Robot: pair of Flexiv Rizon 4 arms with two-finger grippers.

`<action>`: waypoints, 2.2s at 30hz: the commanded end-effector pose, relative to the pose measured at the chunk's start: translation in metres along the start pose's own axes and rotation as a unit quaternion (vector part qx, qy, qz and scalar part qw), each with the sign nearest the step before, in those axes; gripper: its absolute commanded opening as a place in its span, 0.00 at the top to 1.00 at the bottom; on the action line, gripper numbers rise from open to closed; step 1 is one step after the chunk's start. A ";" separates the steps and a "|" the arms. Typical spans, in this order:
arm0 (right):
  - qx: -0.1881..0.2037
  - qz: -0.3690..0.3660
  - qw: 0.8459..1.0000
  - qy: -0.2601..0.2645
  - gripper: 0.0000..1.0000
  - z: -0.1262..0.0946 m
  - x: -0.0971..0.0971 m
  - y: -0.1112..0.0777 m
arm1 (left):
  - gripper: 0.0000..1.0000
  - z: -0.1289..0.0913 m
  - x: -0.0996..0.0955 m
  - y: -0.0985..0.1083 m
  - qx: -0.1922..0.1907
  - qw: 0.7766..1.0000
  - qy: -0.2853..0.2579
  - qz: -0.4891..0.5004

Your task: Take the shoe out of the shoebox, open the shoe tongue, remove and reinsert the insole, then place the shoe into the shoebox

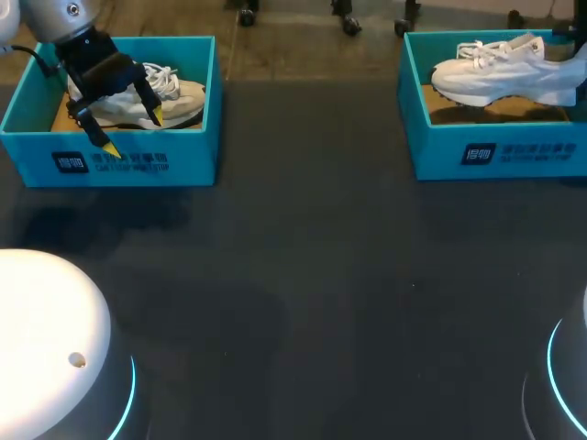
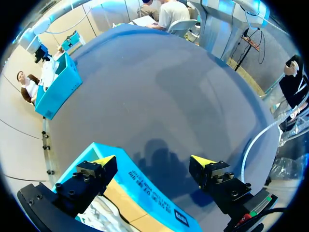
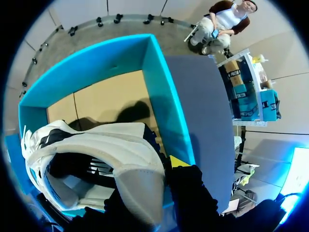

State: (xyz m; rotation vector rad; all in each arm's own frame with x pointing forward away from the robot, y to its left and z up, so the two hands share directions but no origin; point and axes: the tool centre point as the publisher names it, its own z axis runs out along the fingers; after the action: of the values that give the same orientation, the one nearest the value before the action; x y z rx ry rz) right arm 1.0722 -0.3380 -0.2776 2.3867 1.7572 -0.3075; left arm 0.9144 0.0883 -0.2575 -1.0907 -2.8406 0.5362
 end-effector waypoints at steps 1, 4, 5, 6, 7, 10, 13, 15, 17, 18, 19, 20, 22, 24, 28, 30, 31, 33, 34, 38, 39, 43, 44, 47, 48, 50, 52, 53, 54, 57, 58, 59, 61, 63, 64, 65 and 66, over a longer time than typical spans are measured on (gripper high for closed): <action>0.000 -0.001 1.000 0.005 1.00 0.011 -0.002 -0.002 | 0.00 0.000 -0.001 0.001 -0.001 1.000 0.002 0.000; -0.009 -0.001 1.000 0.004 1.00 0.008 -0.005 -0.012 | 0.00 0.000 -0.001 0.001 -0.001 1.000 0.002 0.000; -0.010 -0.002 1.000 0.004 1.00 0.008 -0.006 -0.014 | 0.00 0.000 -0.001 0.001 -0.001 1.000 0.002 0.000; -0.012 -0.002 1.000 0.006 1.00 0.006 -0.008 -0.018 | 0.00 0.000 -0.001 0.001 -0.001 1.000 0.002 0.000; -0.014 -0.002 1.000 0.007 1.00 0.005 -0.009 -0.021 | 0.00 0.000 -0.001 0.001 -0.001 1.000 0.002 0.000; -0.024 -0.004 1.000 0.003 1.00 0.003 -0.010 -0.027 | 0.00 0.000 -0.001 0.001 -0.001 1.000 0.002 0.000; -0.031 -0.009 0.999 0.003 1.00 0.008 -0.010 -0.029 | 0.00 0.000 -0.001 0.001 -0.001 1.000 0.002 0.000; -0.029 -0.009 1.000 0.004 1.00 0.012 -0.010 -0.031 | 0.00 0.000 -0.001 0.001 -0.001 1.000 0.002 0.000; -0.029 -0.010 1.000 0.006 1.00 0.015 -0.010 -0.032 | 0.00 0.000 -0.001 0.001 -0.001 1.000 0.002 0.000; -0.031 -0.011 0.999 0.006 1.00 0.017 -0.010 -0.033 | 0.00 0.000 -0.001 0.001 -0.001 1.000 0.002 0.000; -0.032 -0.011 0.999 0.006 1.00 0.018 -0.009 -0.033 | 0.00 0.000 -0.001 0.001 -0.001 1.000 0.002 0.000; -0.032 -0.011 0.999 0.006 1.00 0.020 -0.009 -0.033 | 0.00 0.000 -0.001 0.001 -0.001 1.000 0.002 0.000; -0.032 -0.012 0.999 0.007 1.00 0.022 -0.009 -0.034 | 0.00 0.000 -0.001 0.001 -0.001 1.000 0.002 0.000; -0.035 -0.013 0.999 0.008 1.00 0.023 -0.009 -0.035 | 0.00 0.000 -0.001 0.001 -0.001 1.000 0.002 0.000; -0.040 -0.017 0.999 0.008 1.00 0.028 -0.005 -0.035 | 0.00 0.000 -0.001 0.001 -0.001 1.000 0.002 0.000; -0.041 -0.018 0.999 0.008 1.00 0.031 -0.004 -0.036 | 0.00 0.000 -0.001 0.001 -0.001 1.000 0.002 0.000; -0.041 -0.018 0.999 0.010 1.00 0.032 -0.004 -0.036 | 0.00 0.000 -0.001 0.001 -0.001 1.000 0.002 0.000; -0.042 -0.019 0.999 0.010 1.00 0.034 -0.004 -0.037 | 0.00 0.000 -0.001 0.001 -0.001 1.000 0.002 0.000; -0.042 -0.020 0.999 0.012 1.00 0.035 -0.004 -0.037 | 0.00 0.000 -0.001 0.001 -0.001 1.000 0.002 0.000; -0.044 -0.025 0.999 0.007 1.00 0.040 -0.002 -0.039 | 0.00 0.000 -0.001 0.001 -0.001 1.000 0.002 0.000; -0.043 -0.026 0.999 0.008 1.00 0.041 -0.002 -0.040 | 0.00 0.000 -0.001 0.001 -0.001 1.000 0.002 0.000; -0.042 -0.032 0.998 0.021 1.00 0.047 -0.002 -0.041 | 0.00 0.000 -0.001 0.001 -0.001 1.000 0.002 0.000; -0.043 -0.034 0.998 0.026 1.00 0.047 -0.002 -0.042 | 0.00 0.000 -0.001 0.001 -0.001 1.000 0.002 0.000; -0.055 -0.038 0.997 0.024 1.00 0.044 -0.002 -0.043 | 0.00 0.000 -0.001 0.001 -0.001 1.000 0.002 0.000; -0.056 -0.039 0.997 0.024 1.00 0.044 -0.002 -0.043 | 0.00 0.000 -0.001 0.001 -0.001 1.000 0.002 0.000; -0.058 -0.040 0.997 0.024 1.00 0.046 -0.001 -0.042 | 0.00 0.000 -0.001 0.001 -0.001 1.000 0.002 0.000; -0.053 -0.043 0.997 0.027 1.00 0.050 0.000 -0.040 | 0.00 0.000 -0.001 0.001 -0.001 1.000 0.002 0.000; -0.052 -0.043 0.997 0.028 1.00 0.052 0.000 -0.040 | 0.00 0.000 -0.001 0.001 -0.001 1.000 0.002 0.000; -0.052 -0.043 0.997 0.030 1.00 0.054 0.000 -0.040 | 0.00 0.000 -0.001 0.001 -0.001 1.000 0.002 0.000; -0.053 -0.043 0.997 0.030 1.00 0.058 0.001 -0.040 | 0.00 0.000 -0.001 0.001 -0.001 1.000 0.002 0.000; -0.053 -0.044 0.997 0.030 1.00 0.061 0.002 -0.038 | 0.00 0.000 -0.001 0.001 -0.001 1.000 0.002 0.000; -0.053 -0.044 0.997 0.031 1.00 0.062 0.002 -0.038 | 0.00 0.000 -0.001 0.001 -0.001 1.000 0.002 0.000; -0.052 -0.044 0.997 0.031 1.00 0.063 0.002 -0.037 | 0.00 0.000 -0.001 0.001 -0.001 1.000 0.002 0.000; -0.051 -0.046 0.997 0.032 1.00 0.067 0.003 -0.036 | 0.00 0.000 -0.001 0.001 -0.001 1.000 0.002 0.000; -0.051 -0.046 0.997 0.032 1.00 0.069 0.003 -0.035 | 0.00 0.000 -0.001 0.001 -0.001 1.000 0.002 0.000; -0.050 -0.047 0.997 0.033 1.00 0.070 0.004 -0.035 | 0.00 0.000 -0.001 0.001 -0.001 1.000 0.002 0.000; -0.050 -0.049 0.997 0.033 1.00 0.072 0.005 -0.034 | 0.00 0.000 -0.001 0.001 -0.001 1.000 0.002 0.000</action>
State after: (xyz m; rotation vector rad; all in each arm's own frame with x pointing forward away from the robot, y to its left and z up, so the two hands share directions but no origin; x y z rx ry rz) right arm 1.0305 -0.3406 -0.3443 2.2683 1.8674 -0.1487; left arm 0.9144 0.0883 -0.2575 -1.0902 -2.8407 0.5362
